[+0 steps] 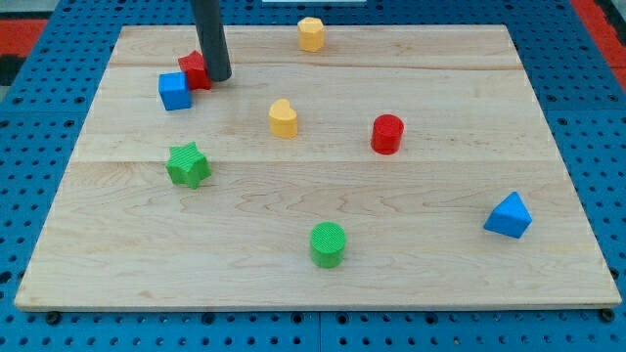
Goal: Move the yellow hexagon near to the red star
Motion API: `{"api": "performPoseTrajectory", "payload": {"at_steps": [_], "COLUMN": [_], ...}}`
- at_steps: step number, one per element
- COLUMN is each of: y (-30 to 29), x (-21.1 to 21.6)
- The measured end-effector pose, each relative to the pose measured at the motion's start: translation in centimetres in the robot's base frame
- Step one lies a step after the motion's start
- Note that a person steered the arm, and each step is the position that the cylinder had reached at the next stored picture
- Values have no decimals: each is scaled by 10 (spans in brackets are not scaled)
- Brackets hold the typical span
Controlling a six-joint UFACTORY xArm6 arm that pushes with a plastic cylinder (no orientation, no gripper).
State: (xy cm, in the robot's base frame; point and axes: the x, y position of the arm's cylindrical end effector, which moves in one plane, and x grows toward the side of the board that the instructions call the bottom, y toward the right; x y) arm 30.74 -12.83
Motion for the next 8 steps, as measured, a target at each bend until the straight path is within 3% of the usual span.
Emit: {"api": "performPoseTrajectory", "payload": {"at_steps": [3,4,6,8], "y": [-26,6,150,178], "x": [-6,-13,-24,-85]}}
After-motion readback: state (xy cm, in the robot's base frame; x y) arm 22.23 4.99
